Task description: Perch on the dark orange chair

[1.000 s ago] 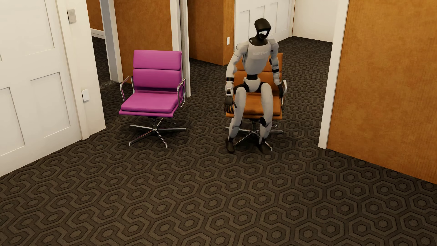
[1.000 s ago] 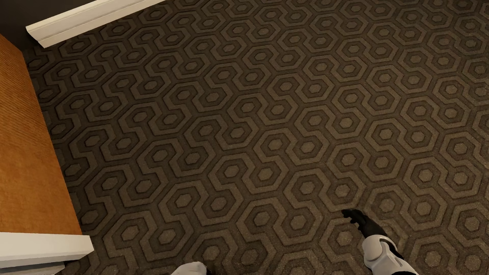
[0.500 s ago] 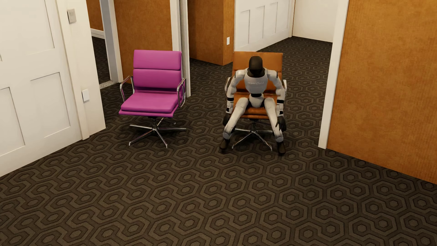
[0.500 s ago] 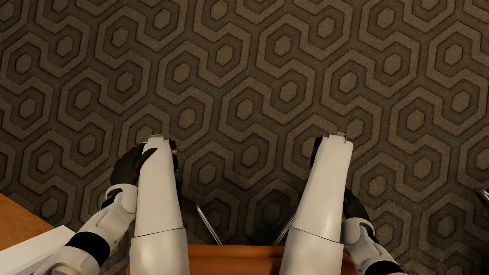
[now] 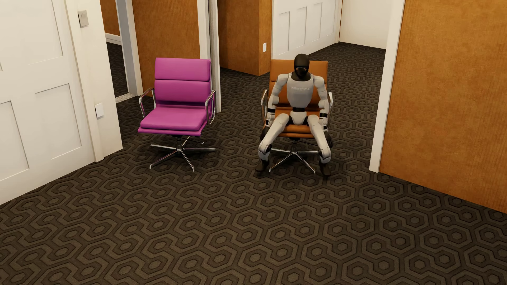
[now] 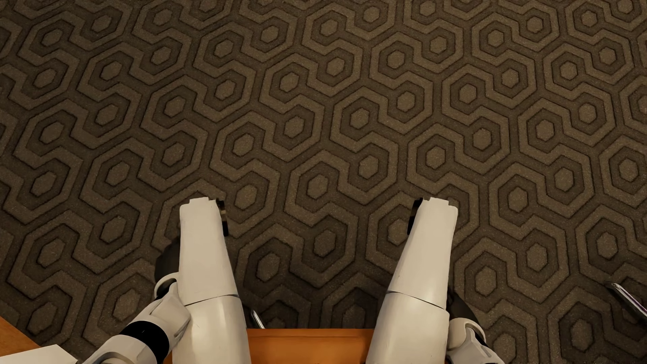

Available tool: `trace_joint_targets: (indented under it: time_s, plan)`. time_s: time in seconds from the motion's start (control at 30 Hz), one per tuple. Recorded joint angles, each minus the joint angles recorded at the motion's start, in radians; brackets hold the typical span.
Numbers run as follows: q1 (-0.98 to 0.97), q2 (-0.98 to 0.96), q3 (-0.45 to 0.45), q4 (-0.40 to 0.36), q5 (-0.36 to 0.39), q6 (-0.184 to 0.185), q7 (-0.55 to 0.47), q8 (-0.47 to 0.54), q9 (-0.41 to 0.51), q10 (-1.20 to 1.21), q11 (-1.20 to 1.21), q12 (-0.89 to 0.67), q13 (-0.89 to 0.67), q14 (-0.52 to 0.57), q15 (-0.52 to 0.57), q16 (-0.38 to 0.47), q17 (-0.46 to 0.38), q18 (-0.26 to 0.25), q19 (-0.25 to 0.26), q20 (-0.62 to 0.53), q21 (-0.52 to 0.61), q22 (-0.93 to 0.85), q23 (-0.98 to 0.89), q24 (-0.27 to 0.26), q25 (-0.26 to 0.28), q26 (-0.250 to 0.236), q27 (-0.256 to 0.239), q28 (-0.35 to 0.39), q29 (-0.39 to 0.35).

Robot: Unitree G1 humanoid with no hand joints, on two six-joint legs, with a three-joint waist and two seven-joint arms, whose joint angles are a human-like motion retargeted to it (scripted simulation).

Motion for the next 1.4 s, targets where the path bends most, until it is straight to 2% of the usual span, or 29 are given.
trace_joint_targets:
  time_s: [0.07,0.13,0.2,0.27,0.33,0.37,0.4,0.47,0.5,0.53,0.6,0.63,0.67,0.7,0.73,0.8,0.83,0.9,0.93,0.97,1.0,1.07,1.13,1.17,1.2,1.27,1.3,1.37,1.4]
  plan:
    - [0.009,0.013,0.0,-0.002,-0.008,-0.008,0.002,0.002,0.005,0.007,0.002,-0.012,0.008,0.01,0.003,0.001,0.0,-0.009,0.008,-0.001,-0.008,0.018,-0.014,-0.019,-0.003,0.034,0.011,-0.005,-0.012]
    - [0.013,0.019,-0.003,-0.007,-0.01,-0.016,0.008,-0.002,0.016,-0.008,0.005,-0.011,-0.003,0.007,0.002,0.019,0.011,0.03,0.013,-0.015,-0.025,0.012,-0.008,-0.002,-0.008,-0.004,-0.005,-0.008,-0.008]
    - [-0.015,0.014,0.003,-0.021,-0.01,-0.022,0.007,-0.003,0.03,0.002,0.006,-0.022,-0.004,0.034,-0.003,0.025,0.007,0.019,0.005,-0.011,-0.031,0.013,-0.013,0.008,-0.029,-0.005,0.009,-0.016,0.002]
    - [-0.052,-0.01,0.008,-0.03,0.004,-0.03,0.011,0.005,0.052,0.02,0.002,-0.039,-0.027,0.023,-0.015,0.03,-0.001,-0.013,-0.021,-0.011,-0.022,0.008,-0.022,0.001,-0.016,-0.028,-0.026,-0.015,-0.014]
    - [-0.089,-0.056,0.004,-0.035,0.013,-0.031,0.021,0.017,0.052,-0.011,0.003,-0.033,-0.046,0.042,-0.016,0.043,-0.008,-0.046,-0.02,0.009,-0.02,0.016,-0.03,-0.003,-0.019,-0.006,-0.029,-0.034,0.006]
    - [-0.109,-0.09,0.004,-0.043,0.021,-0.027,0.024,0.025,0.041,-0.031,-0.001,-0.029,-0.06,0.026,-0.017,0.052,-0.012,-0.009,-0.014,0.01,-0.018,0.032,-0.027,-0.004,-0.013,-0.031,-0.047,-0.037,0.007]
    - [-0.159,-0.116,0.008,-0.036,0.04,-0.015,0.007,0.021,0.02,-0.032,-0.019,-0.013,-0.069,0.038,-0.015,0.053,-0.017,-0.014,-0.022,0.015,-0.018,0.042,-0.025,-0.014,-0.014,-0.029,-0.048,-0.027,0.015]
    - [-0.181,-0.119,0.006,-0.053,0.058,-0.006,0.014,0.001,-0.031,-0.09,-0.08,0.025,-0.078,0.04,-0.02,0.05,-0.025,0.027,-0.041,0.027,-0.013,0.105,-0.011,-0.038,0.004,-0.021,-0.053,-0.051,0.023]
    - [-0.165,-0.101,0.007,-0.053,0.064,-0.003,0.021,-0.005,-0.068,-0.132,-0.127,0.054,-0.068,0.038,-0.013,0.04,-0.035,0.034,-0.049,0.036,-0.001,0.142,0.008,-0.035,-0.041,-0.032,-0.024,-0.063,0.037]
    - [-0.127,-0.058,0.008,-0.058,0.069,0.005,0.039,-0.028,-0.101,-0.189,-0.182,0.087,-0.063,0.036,-0.008,0.031,-0.043,0.061,-0.062,0.044,0.008,0.181,0.025,-0.021,-0.061,-0.032,-0.019,-0.081,0.048]
    - [-0.016,0.072,0.01,-0.075,0.092,0.021,0.068,-0.082,-0.16,-0.341,-0.352,0.155,-0.049,0.049,0.028,0.014,-0.052,0.104,-0.092,0.058,0.017,0.213,0.036,0.0,-0.052,-0.015,-0.016,-0.124,0.079]
    - [0.067,0.167,0.015,-0.079,0.117,0.031,0.091,-0.127,-0.185,-0.438,-0.462,0.183,-0.038,0.06,0.056,0.007,-0.057,0.131,-0.126,0.06,0.019,0.215,0.033,-0.022,-0.038,-0.048,-0.031,-0.144,0.085]
    - [0.13,0.242,0.014,-0.097,0.13,0.031,0.104,-0.146,-0.217,-0.55,-0.588,0.206,-0.035,0.081,0.097,0.003,-0.052,0.153,-0.14,0.064,0.012,0.234,0.024,0.025,-0.047,-0.03,-0.04,-0.175,0.11]
    - [0.232,0.347,0.021,-0.098,0.154,0.034,0.112,-0.17,-0.244,-0.671,-0.722,0.224,-0.018,0.096,0.144,-0.002,-0.051,0.165,-0.155,0.058,0.01,0.207,0.009,-0.073,-0.048,-0.141,-0.067,-0.141,0.104]
    - [0.325,0.45,0.017,-0.097,0.172,0.034,0.135,-0.186,-0.281,-0.788,-0.86,0.264,0.009,0.113,0.184,0.004,-0.041,0.169,-0.163,0.078,0.0,0.232,-0.012,0.034,-0.068,-0.056,-0.069,-0.207,0.152]
    - [0.499,0.625,0.008,-0.136,0.182,0.021,0.172,-0.203,-0.361,-1.027,-1.087,0.298,0.053,0.185,0.27,0.001,-0.029,0.189,-0.181,0.067,0.001,0.255,-0.032,0.072,-0.103,-0.079,-0.101,-0.244,0.158]
    - [0.606,0.697,-0.002,-0.131,0.202,0.031,0.192,-0.169,-0.39,-1.148,-1.169,0.306,0.076,0.204,0.332,0.002,-0.025,0.175,-0.175,0.067,0.013,0.267,-0.034,0.098,-0.118,-0.08,-0.113,-0.264,0.158]
    - [0.786,0.72,-0.026,-0.161,0.229,0.03,0.216,-0.158,-0.457,-1.357,-1.121,0.318,0.134,0.27,0.349,-0.016,-0.002,0.204,-0.21,0.087,-0.015,0.272,-0.019,0.123,-0.15,-0.078,-0.099,-0.314,0.185]
    - [0.848,0.667,-0.034,-0.159,0.247,0.041,0.233,-0.139,-0.477,-1.441,-1.071,0.303,0.146,0.287,0.369,-0.016,0.004,0.203,-0.155,0.086,-0.012,0.249,-0.008,0.133,-0.144,-0.098,-0.11,-0.292,0.158]
    - [0.946,0.654,-0.051,-0.173,0.247,0.034,0.258,-0.16,-0.487,-1.535,-1.056,0.302,0.18,0.309,0.368,-0.022,0.019,0.22,-0.129,0.079,-0.032,0.233,0.004,0.125,-0.15,-0.086,-0.09,-0.297,0.191]
    - [0.996,0.614,-0.07,-0.176,0.253,0.041,0.274,-0.172,-0.489,-1.584,-1.069,0.271,0.192,0.309,0.363,-0.029,0.025,0.224,-0.118,0.061,-0.042,0.212,0.021,0.126,-0.146,-0.099,-0.102,-0.297,0.192]
    - [1.131,0.554,-0.103,-0.179,0.256,0.053,0.304,-0.184,-0.493,-1.723,-1.199,0.207,0.218,0.326,0.459,-0.032,0.048,0.23,-0.081,-0.007,-0.084,0.156,0.057,0.127,-0.079,-0.109,-0.117,-0.271,0.194]
    - [1.288,0.479,-0.128,-0.192,0.297,0.055,0.322,-0.186,-0.512,-1.901,-1.348,0.127,0.254,0.364,0.556,-0.032,0.06,0.222,-0.102,-0.046,-0.108,0.101,0.09,0.129,-0.08,-0.136,-0.118,-0.266,0.196]
    - [1.328,0.46,-0.138,-0.191,0.322,0.056,0.334,-0.187,-0.529,-1.916,-1.431,0.102,0.284,0.346,0.573,-0.036,0.069,0.207,-0.15,-0.061,-0.136,0.075,0.091,0.159,-0.086,-0.114,-0.115,-0.273,0.226]
    - [1.36,0.464,-0.14,-0.192,0.323,0.058,0.337,-0.187,-0.53,-1.915,-1.505,0.07,0.297,0.338,0.557,-0.047,0.067,0.206,-0.203,-0.082,-0.17,0.047,0.087,0.141,-0.09,-0.132,-0.119,-0.258,0.235]
    - [1.419,0.486,-0.156,-0.166,0.319,0.056,0.355,-0.199,-0.552,-1.9,-1.526,0.055,0.343,0.377,0.578,-0.054,0.081,0.145,-0.197,-0.1,-0.188,0.03,0.087,0.134,-0.089,-0.124,-0.104,-0.226,0.215]
    - [1.414,0.489,-0.153,-0.153,0.327,0.064,0.351,-0.202,-0.556,-1.83,-1.469,0.06,0.356,0.399,0.601,-0.057,0.08,0.144,-0.2,-0.098,-0.202,0.036,0.094,0.133,-0.097,-0.115,-0.108,-0.222,0.216]
    - [1.336,0.543,-0.138,-0.117,0.361,0.092,0.306,-0.182,-0.559,-1.523,-1.406,0.132,0.361,0.482,0.573,-0.06,0.057,0.087,-0.186,-0.049,-0.15,0.048,0.104,0.107,-0.091,-0.104,-0.116,-0.217,0.232]
    - [1.274,0.634,-0.118,-0.103,0.401,0.09,0.267,-0.181,-0.544,-1.326,-1.434,0.175,0.347,0.606,0.551,-0.049,0.054,0.041,-0.253,-0.039,-0.152,0.068,0.109,0.091,-0.09,-0.117,-0.133,-0.237,0.24]
